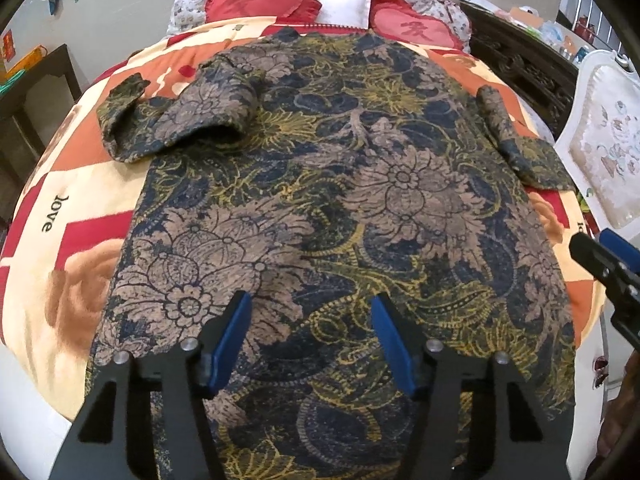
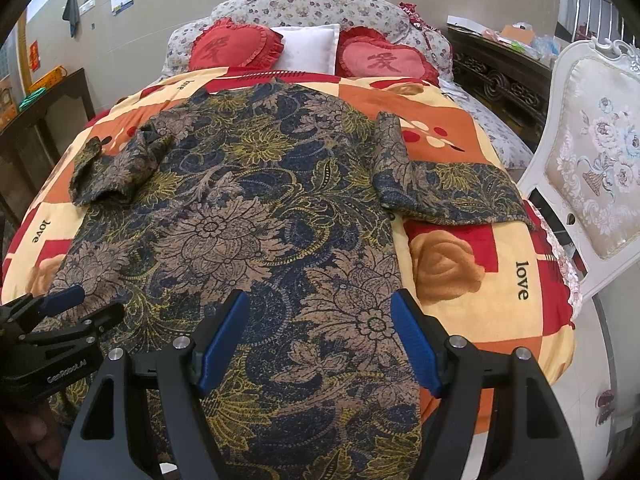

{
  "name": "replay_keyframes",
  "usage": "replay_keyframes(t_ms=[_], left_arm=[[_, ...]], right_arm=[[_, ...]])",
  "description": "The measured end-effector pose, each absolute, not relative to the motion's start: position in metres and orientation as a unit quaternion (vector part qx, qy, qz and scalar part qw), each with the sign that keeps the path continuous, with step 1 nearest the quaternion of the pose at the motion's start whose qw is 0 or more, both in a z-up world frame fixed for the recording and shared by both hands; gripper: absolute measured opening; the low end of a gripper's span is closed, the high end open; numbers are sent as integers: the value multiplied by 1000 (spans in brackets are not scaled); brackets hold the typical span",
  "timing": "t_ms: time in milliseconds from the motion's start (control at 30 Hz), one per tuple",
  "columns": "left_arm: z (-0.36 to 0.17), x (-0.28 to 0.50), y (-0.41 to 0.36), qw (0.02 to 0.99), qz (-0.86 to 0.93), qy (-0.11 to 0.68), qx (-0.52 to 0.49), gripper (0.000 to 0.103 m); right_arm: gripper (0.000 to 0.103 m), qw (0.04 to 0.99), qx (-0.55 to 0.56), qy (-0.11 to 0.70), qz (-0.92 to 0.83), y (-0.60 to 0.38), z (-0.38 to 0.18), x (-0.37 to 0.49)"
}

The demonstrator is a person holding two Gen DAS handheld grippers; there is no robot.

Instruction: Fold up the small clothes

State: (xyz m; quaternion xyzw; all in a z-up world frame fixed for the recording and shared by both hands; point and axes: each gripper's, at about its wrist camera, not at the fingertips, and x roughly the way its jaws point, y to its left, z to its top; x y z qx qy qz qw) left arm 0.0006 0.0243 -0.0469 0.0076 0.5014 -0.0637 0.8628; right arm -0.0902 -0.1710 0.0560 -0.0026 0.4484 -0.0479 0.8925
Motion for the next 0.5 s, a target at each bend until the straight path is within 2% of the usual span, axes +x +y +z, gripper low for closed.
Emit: replay_keyframes(t_ms=[300, 433, 500], left_arm=[[-47, 4, 32, 863, -60, 502, -10, 66], [-45, 5, 35, 862, -61, 502, -23, 81], [-44, 5, 36, 865, -55, 498, -26, 85]], right_arm=[[76, 893, -2, 448, -48, -171, 56, -91], [76, 893, -2, 448, -48, -170, 57, -91], [76, 893, -3, 447, -48, -169, 57, -91]])
